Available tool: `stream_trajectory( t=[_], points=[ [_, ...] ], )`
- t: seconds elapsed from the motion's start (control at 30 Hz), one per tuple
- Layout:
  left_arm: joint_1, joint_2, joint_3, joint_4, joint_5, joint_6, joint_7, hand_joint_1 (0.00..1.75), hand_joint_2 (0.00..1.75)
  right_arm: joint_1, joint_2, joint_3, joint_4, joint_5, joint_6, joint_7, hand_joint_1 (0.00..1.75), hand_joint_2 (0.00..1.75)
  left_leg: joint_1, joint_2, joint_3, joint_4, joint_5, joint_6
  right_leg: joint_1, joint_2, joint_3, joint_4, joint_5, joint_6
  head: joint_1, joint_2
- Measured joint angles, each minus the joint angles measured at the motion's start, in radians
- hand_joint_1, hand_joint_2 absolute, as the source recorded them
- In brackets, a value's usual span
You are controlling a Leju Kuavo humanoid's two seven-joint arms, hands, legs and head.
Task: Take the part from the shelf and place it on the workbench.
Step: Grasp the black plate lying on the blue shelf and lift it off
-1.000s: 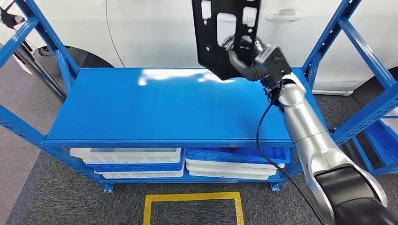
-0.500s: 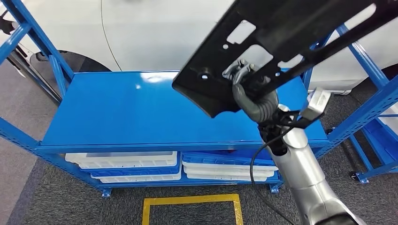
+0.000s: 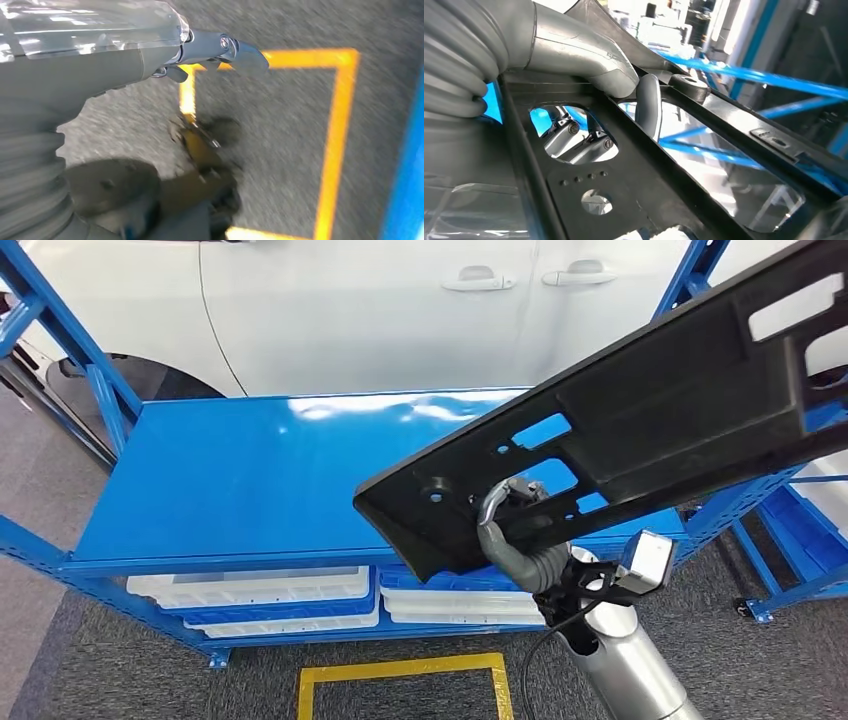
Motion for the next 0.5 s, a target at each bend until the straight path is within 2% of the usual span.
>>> stream_trajectory(
  t=[0.07, 0.1, 0.17, 0.2, 0.23, 0.27, 0.33, 0.37, 0.4, 0.43, 0.5],
  points=[
    [0.003, 0.000, 0.000, 0.000, -0.005, 0.021, 0.015, 0.00, 1.75, 0.015, 0.000, 0.007, -0.008, 0.013, -0.003, -0.006, 1.75, 1.75, 0.004, 0.003, 0.005, -0.014, 0.009, 0.010, -0.001, -0.004, -0.008, 0.021, -0.019, 0.010, 0.000, 0.000],
    [0.004, 0.000, 0.000, 0.000, -0.009, 0.028, 0.021, 0.00, 1.75, 0.018, 0.000, 0.010, -0.011, 0.016, -0.006, -0.008, 1.75, 1.75, 0.007, 0.005, 0.007, -0.020, 0.013, 0.014, -0.001, -0.006, -0.025, 0.059, -0.045, 0.015, 0.000, 0.000],
    [0.003, 0.000, 0.000, 0.000, -0.016, 0.033, 0.036, 0.00, 1.75, 0.022, 0.001, 0.017, -0.014, 0.018, -0.018, -0.007, 1.75, 1.75, 0.006, 0.008, 0.005, -0.021, 0.015, 0.018, -0.005, -0.009, -0.084, 0.186, -0.110, 0.022, 0.000, 0.000],
    [0.003, 0.000, 0.000, 0.000, -0.019, 0.034, 0.043, 0.00, 1.75, 0.025, 0.001, 0.021, -0.014, 0.018, -0.023, -0.006, 1.75, 1.75, 0.005, 0.009, 0.004, -0.020, 0.015, 0.018, -0.007, -0.009, -0.111, 0.245, -0.131, 0.025, 0.000, 0.000],
    [0.003, 0.000, 0.000, 0.000, -0.021, 0.034, 0.049, 0.00, 1.75, 0.028, 0.002, 0.025, -0.014, 0.018, -0.029, -0.003, 1.75, 1.75, 0.006, 0.010, 0.004, -0.019, 0.014, 0.018, -0.010, -0.009, -0.123, 0.273, -0.134, 0.028, 0.000, 0.000],
    [0.003, 0.000, 0.000, 0.000, -0.024, 0.034, 0.054, 0.00, 1.75, 0.030, 0.002, 0.027, -0.014, 0.018, -0.033, 0.000, 1.75, 1.75, 0.007, 0.010, 0.004, -0.017, 0.013, 0.017, -0.014, -0.010, -0.116, 0.263, -0.118, 0.031, 0.000, 0.000],
    [0.003, -0.001, -0.001, 0.000, -0.026, 0.033, 0.064, 0.00, 1.75, 0.032, 0.002, 0.030, -0.015, 0.018, -0.039, 0.005, 1.75, 1.75, 0.010, 0.010, 0.003, -0.009, 0.009, 0.010, -0.021, -0.016, -0.050, 0.138, -0.058, 0.036, 0.000, 0.000],
    [0.002, -0.001, -0.002, 0.000, -0.027, 0.033, 0.070, 0.00, 1.75, 0.032, 0.002, 0.031, -0.016, 0.018, -0.041, 0.007, 1.75, 1.75, 0.010, 0.010, 0.001, -0.003, 0.005, 0.004, -0.021, -0.017, -0.017, 0.075, -0.037, 0.035, 0.000, 0.000],
    [0.002, -0.001, -0.002, 0.000, -0.028, 0.033, 0.077, 0.00, 1.75, 0.033, 0.002, 0.032, -0.017, 0.018, -0.041, 0.008, 1.75, 1.75, 0.009, 0.009, 0.000, 0.003, 0.003, -0.002, -0.021, -0.017, 0.006, 0.030, -0.023, 0.030, 0.000, 0.000],
    [0.001, -0.001, -0.002, 0.000, -0.029, 0.034, 0.084, 0.00, 1.75, 0.033, 0.002, 0.033, -0.019, 0.018, -0.041, 0.009, 1.75, 1.75, 0.007, 0.009, -0.002, 0.008, 0.002, -0.008, -0.020, -0.016, 0.014, 0.013, -0.020, 0.024, 0.000, 0.000],
    [0.000, -0.001, -0.002, 0.000, -0.030, 0.035, 0.097, 0.00, 1.75, 0.038, 0.000, 0.034, -0.020, 0.018, -0.041, 0.011, 1.75, 1.75, 0.008, 0.009, -0.004, 0.009, 0.005, -0.018, -0.016, -0.012, 0.010, 0.013, -0.015, 0.008, 0.000, 0.000]
  ],
)
